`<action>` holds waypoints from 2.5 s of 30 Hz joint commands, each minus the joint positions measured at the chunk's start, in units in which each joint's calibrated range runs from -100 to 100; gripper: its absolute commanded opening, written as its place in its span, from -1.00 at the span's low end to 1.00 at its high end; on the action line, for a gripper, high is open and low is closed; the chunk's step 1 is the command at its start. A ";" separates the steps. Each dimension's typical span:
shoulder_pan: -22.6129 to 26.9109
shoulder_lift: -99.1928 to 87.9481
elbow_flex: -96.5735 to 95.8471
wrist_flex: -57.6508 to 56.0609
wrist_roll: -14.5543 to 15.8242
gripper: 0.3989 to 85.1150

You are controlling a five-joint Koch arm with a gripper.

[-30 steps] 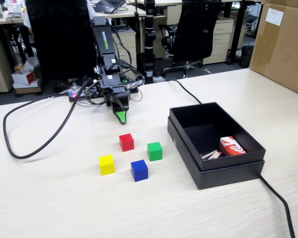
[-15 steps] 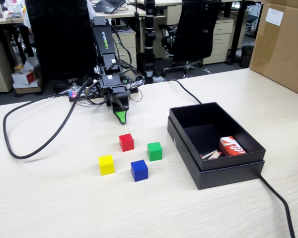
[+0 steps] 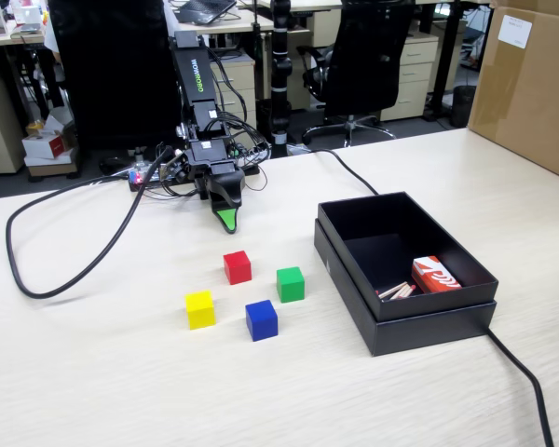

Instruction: Put the red cube on top of the blue cube

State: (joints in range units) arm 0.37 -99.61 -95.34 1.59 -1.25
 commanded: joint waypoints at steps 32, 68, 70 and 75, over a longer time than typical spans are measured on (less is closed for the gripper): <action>-0.05 0.41 -1.21 -1.11 -0.44 0.13; -1.81 58.13 76.94 -51.39 1.27 0.06; -2.25 65.02 79.48 -52.17 0.34 0.06; -2.83 73.62 84.47 -55.89 0.15 0.06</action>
State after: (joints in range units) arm -2.17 -27.12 -15.29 -52.54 -0.81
